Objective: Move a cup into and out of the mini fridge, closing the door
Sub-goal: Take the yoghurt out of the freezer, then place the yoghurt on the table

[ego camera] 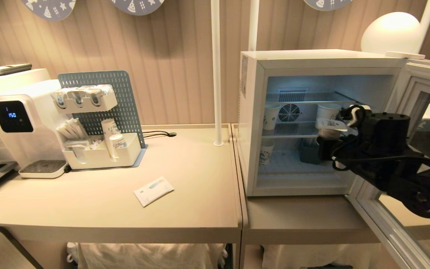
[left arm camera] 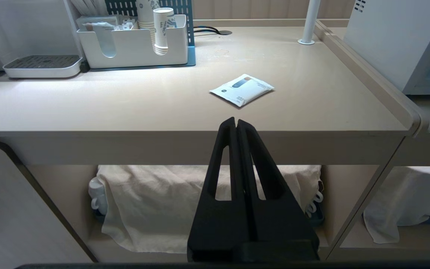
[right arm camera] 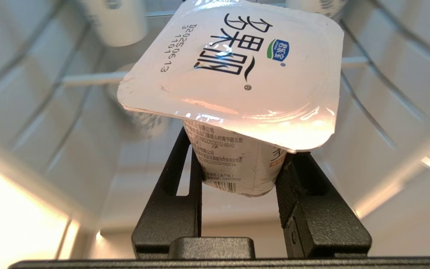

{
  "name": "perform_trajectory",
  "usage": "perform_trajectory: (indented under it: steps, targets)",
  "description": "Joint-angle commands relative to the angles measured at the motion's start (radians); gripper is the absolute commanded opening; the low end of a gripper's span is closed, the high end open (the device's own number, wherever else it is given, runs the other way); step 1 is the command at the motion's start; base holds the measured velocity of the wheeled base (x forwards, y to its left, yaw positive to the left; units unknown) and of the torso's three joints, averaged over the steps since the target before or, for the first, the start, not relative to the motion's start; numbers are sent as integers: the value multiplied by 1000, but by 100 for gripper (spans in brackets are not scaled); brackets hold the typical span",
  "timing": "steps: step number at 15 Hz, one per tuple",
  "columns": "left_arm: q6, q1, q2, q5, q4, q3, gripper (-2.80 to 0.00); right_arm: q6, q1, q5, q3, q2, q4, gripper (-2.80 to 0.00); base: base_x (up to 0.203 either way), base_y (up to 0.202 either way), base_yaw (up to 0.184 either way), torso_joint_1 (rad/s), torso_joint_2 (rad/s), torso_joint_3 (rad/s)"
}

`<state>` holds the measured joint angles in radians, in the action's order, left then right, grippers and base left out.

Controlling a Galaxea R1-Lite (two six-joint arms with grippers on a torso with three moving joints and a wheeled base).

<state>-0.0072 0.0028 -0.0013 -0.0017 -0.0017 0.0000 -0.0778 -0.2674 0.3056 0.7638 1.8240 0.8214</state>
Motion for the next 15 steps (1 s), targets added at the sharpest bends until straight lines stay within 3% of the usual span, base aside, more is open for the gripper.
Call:
perform_trajectory:
  steps: [1,10,15]
  targets:
    - [0,0,1,0,0,3,-280,-2,-19,13,-78,-118,6,-280,0,0,0,0,0,0]
    - [0,0,1,0,-1,2,-280,10,-63,10,-363,-523,21,-280,0,0,0,0,0,0]
    - [0,0,1,0,-1,2,-280,33,-92,-84,-463,-751,-65,-280,0,0,0,0,0,0]
